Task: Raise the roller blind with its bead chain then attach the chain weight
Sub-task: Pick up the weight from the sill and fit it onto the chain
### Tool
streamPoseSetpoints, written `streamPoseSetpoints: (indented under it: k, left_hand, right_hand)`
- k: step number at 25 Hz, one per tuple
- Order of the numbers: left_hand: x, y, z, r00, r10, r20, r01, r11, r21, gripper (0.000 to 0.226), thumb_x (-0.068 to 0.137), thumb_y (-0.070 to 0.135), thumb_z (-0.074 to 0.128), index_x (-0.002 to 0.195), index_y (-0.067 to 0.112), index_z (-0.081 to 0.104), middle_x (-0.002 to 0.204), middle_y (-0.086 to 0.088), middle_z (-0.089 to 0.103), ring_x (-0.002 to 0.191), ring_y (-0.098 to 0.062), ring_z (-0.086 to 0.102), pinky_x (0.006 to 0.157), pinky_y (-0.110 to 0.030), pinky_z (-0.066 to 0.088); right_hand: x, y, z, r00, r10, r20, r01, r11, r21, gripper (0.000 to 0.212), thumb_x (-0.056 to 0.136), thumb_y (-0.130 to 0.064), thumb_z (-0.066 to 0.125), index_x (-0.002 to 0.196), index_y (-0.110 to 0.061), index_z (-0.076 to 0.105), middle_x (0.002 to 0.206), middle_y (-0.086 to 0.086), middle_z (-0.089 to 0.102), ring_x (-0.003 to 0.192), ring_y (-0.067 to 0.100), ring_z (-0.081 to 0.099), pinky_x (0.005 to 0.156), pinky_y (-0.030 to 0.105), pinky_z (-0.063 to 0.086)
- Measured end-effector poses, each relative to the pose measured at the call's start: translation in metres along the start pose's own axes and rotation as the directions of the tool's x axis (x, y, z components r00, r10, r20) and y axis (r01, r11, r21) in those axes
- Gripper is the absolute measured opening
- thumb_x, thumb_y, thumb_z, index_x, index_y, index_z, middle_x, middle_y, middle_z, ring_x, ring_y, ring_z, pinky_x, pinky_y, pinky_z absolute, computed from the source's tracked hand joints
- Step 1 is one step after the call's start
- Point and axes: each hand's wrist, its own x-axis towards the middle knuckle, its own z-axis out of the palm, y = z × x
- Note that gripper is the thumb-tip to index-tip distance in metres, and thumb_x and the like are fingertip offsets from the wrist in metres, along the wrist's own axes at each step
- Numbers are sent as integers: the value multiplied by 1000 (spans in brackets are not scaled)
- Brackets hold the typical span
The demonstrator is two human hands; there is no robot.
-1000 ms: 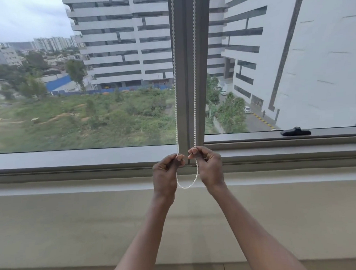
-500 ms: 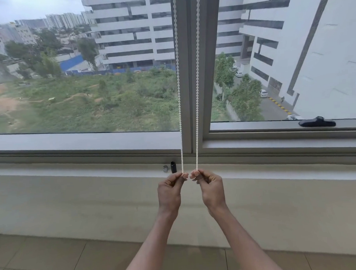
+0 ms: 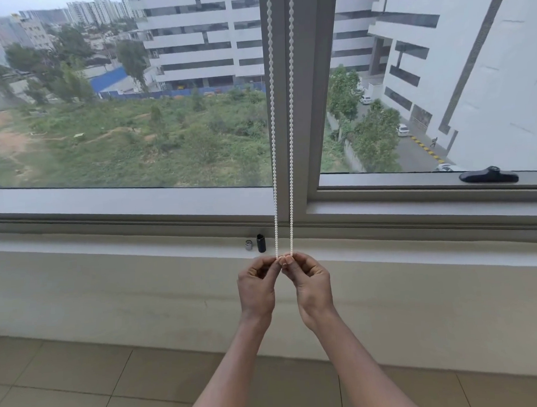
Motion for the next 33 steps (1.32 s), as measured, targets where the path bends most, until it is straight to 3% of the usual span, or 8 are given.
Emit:
streamPoseSetpoints:
  k: [8,14,17,21,24,28,30,33]
  left_hand:
    - [6,5,-19,993,-97,68,98,995,-15,8,88,11,87,87,18,85,87,-4,83,82,-10,75,75,-18,57]
    - [24,24,-38,959,-234,158,236,972,8,24,91,45,76,102,26,85,88,3,80,82,-8,68,79,-26,54]
    - [42,35,-47,881,-313,356,316,947,51,25,92,37,75,113,26,85,102,-2,83,96,-14,73,89,-33,53]
    - [57,36,-72,765,-311,565,353,935,37,32,95,32,76,118,11,82,117,-14,81,105,-18,74,92,-27,55]
    - [61,37,-85,838,-270,474,296,955,21,26,93,32,79,107,10,84,108,-13,83,98,-18,75,93,-28,56]
    - [73,39,-109,933,-278,230,299,952,-65,17,96,24,77,100,7,78,89,-9,79,77,-18,69,76,-26,56]
    - [82,43,-125,926,-307,219,334,937,-99,10,100,13,72,101,4,77,81,-7,74,67,-15,59,67,-21,53]
    - [94,52,-146,909,-345,235,377,920,-107,10,103,5,66,102,3,76,77,-5,71,63,-14,54,66,-20,53]
  right_hand:
    - [-3,1,22,990,91,-111,-78,990,114,17,95,10,67,96,-7,63,81,11,71,75,16,73,76,23,64]
    - [-6,6,38,980,115,-161,-99,989,107,13,91,10,72,99,1,67,84,16,78,74,23,77,79,27,66]
    - [-5,10,48,976,184,-116,-174,981,89,15,92,12,68,105,4,68,87,16,75,74,21,75,84,32,62]
    - [-3,9,59,958,282,-48,-279,958,65,14,93,9,67,101,-3,67,85,15,73,76,22,70,83,32,60]
    - [-3,15,67,959,284,-18,-284,959,17,12,90,6,73,100,-1,73,88,14,78,77,20,74,78,28,64]
    - [5,49,81,981,15,-192,-74,950,-303,2,92,-3,77,93,-2,78,77,7,76,69,18,68,71,28,61]
    - [15,69,85,959,-148,-241,-11,832,-555,4,93,-8,76,89,-8,79,70,3,74,64,16,66,69,32,60]
    - [36,90,92,958,-251,-139,26,558,-829,12,94,-13,72,102,-12,81,71,1,71,68,19,66,71,32,55]
